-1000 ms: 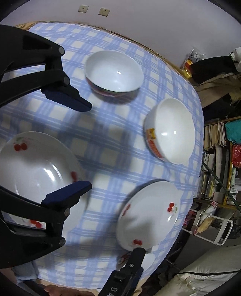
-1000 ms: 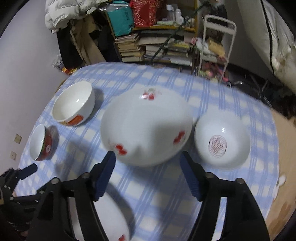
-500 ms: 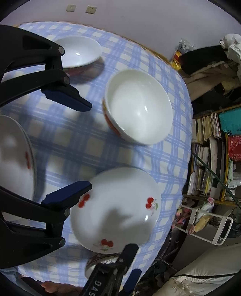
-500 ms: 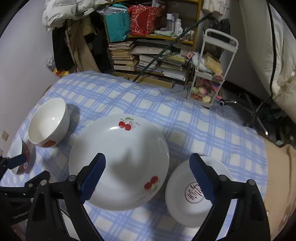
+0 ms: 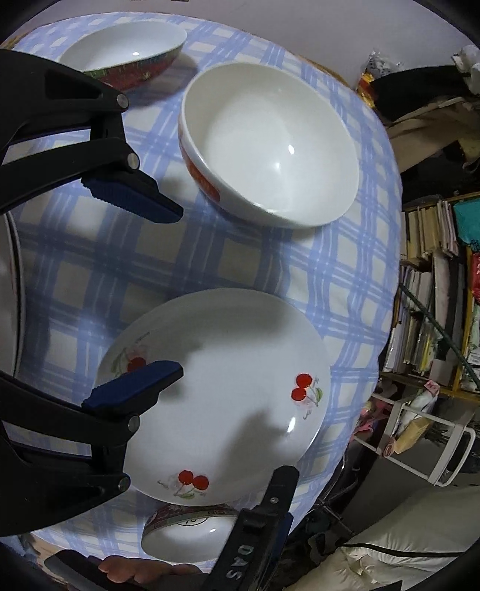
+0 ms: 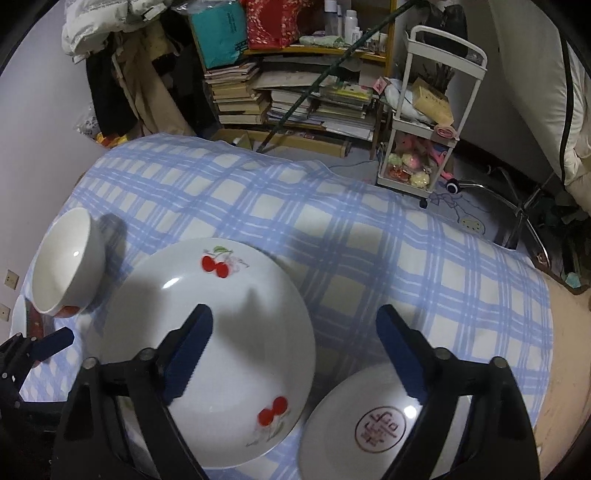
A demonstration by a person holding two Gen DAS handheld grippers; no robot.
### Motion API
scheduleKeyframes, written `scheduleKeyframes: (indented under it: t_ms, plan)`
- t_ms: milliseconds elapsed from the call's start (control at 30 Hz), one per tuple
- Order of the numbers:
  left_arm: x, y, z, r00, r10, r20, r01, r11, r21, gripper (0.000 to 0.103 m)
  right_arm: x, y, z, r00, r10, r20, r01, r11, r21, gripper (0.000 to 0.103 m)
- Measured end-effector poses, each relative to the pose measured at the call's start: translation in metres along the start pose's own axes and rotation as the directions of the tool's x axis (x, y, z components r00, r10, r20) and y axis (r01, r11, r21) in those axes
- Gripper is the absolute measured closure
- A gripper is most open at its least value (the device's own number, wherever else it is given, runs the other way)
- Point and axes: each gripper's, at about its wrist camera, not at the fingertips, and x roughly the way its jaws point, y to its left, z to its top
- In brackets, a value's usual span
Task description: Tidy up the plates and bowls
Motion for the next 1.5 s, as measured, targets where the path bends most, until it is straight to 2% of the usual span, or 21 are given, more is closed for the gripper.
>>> scheduleKeyframes:
  t_ms: [100, 200, 267, 333, 433, 500, 667, 800, 900, 1033, 1400, 1500]
  plan:
    - [0.005, -0.001, 0.001, 1.0, -0.006, -0.019, 0.007, 1.0, 0.01, 0.035, 0.01, -0.003, 0.0, 0.999, 0.016, -0.034, -0.015, 1.0, 0.013, 0.03]
    - [0.011, -0.002, 0.003, 0.998, -0.033, -0.047, 0.033, 0.999, 0.015, 0.056, 0.017, -0.004, -0.002, 0.998, 0.035, -0.056, -0.034, 0.999, 0.014, 0.045]
    - [0.016, -0.002, 0.006, 0.996, -0.054, -0.073, 0.055, 0.999, 0.002, 0.068, 0.023, -0.005, -0.002, 0.995, 0.064, -0.079, -0.062, 0.998, 0.022, 0.069]
    - [0.021, -0.001, 0.008, 0.993, -0.063, -0.097, 0.064, 0.998, 0.002, 0.072, 0.028, -0.007, -0.002, 0.993, 0.074, -0.089, -0.071, 0.997, 0.043, 0.08]
    - [0.022, -0.008, 0.012, 0.995, -0.046, -0.089, 0.051, 0.997, 0.051, 0.08, 0.029, -0.012, -0.004, 0.991, 0.104, -0.08, -0.099, 0.993, 0.068, 0.082]
    - [0.023, -0.01, 0.016, 0.994, -0.033, -0.1, 0.04, 0.997, 0.064, 0.081, 0.029, -0.014, -0.004, 0.99, 0.115, -0.081, -0.109, 0.991, 0.078, 0.085]
    - [0.023, 0.002, 0.022, 0.989, -0.091, -0.119, 0.092, 0.996, -0.003, 0.085, 0.024, -0.024, -0.007, 0.98, 0.188, -0.068, -0.176, 0.973, 0.148, 0.085]
    - [0.016, 0.009, 0.019, 0.99, -0.104, -0.096, 0.103, 0.995, -0.018, 0.085, 0.014, -0.024, -0.008, 0.973, 0.228, -0.044, -0.218, 0.962, 0.165, 0.085]
    - [0.01, 0.013, 0.015, 0.986, -0.13, -0.099, 0.129, 0.991, -0.024, 0.085, 0.003, -0.019, -0.008, 0.975, 0.22, -0.037, -0.213, 0.966, 0.15, 0.085]
    - [-0.004, 0.014, 0.01, 0.991, -0.106, -0.081, 0.107, 0.994, 0.002, 0.085, -0.008, -0.015, -0.015, 0.974, 0.223, -0.034, -0.216, 0.964, 0.153, 0.085]
    - [-0.062, 0.037, -0.012, 0.992, -0.122, -0.03, 0.121, 0.993, -0.012, 0.085, -0.057, 0.009, -0.045, 0.975, 0.219, 0.018, -0.219, 0.959, 0.181, 0.085]
    - [-0.073, 0.048, -0.021, 0.991, -0.125, -0.037, 0.124, 0.992, -0.034, 0.085, -0.072, 0.02, -0.053, 0.974, 0.223, 0.031, -0.225, 0.959, 0.172, 0.085]
